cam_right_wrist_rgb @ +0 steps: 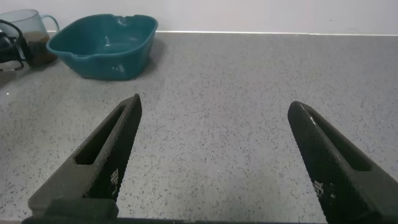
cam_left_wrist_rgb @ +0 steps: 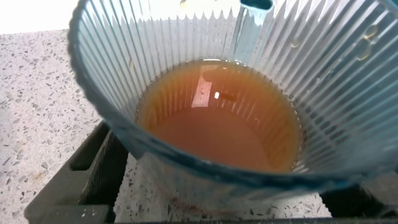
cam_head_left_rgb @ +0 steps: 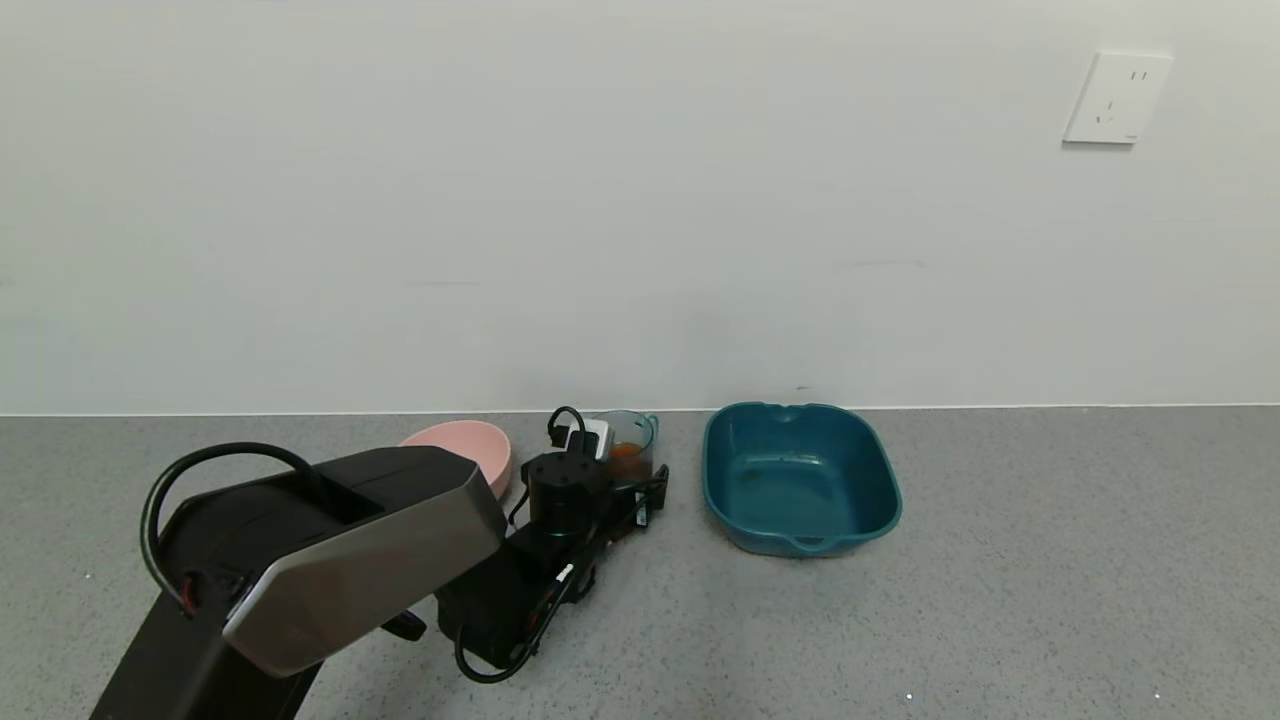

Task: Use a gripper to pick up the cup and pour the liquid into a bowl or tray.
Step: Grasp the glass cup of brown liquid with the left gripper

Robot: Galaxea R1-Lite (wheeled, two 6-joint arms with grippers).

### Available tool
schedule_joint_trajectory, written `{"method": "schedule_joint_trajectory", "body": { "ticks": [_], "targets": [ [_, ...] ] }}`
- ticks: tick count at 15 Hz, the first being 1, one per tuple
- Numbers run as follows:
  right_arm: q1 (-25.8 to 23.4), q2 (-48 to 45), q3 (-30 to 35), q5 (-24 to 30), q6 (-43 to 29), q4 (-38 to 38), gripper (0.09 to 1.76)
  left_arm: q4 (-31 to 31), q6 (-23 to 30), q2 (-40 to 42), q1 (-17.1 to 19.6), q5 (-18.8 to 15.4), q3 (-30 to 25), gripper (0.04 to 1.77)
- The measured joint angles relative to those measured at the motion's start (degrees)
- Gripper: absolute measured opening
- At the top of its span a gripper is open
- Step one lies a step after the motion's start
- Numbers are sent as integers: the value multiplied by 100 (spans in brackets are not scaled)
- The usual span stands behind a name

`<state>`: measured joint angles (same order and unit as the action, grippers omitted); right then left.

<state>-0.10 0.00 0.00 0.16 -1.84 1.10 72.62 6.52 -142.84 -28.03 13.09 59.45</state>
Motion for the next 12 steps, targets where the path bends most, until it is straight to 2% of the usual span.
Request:
{"method": "schedule_joint_trajectory", "body": {
  "ticks": [1,2,3,4,12],
  "targets": [
    [0,0,0,0,-2,2,171,0,-2,0,0,0,2,169],
    [0,0,0,0,0,2,171,0,-5,0,-2,-1,5,148],
    [0,0,0,0,0,0,171,-5,-7,0,-2,-4,2,137],
    [0,0,0,0,0,2,171,-5,-5,0,0,-9,2,134],
    [0,0,0,0,0,2,171,0,9,2,0,-1,-4,133]
  ]
}}
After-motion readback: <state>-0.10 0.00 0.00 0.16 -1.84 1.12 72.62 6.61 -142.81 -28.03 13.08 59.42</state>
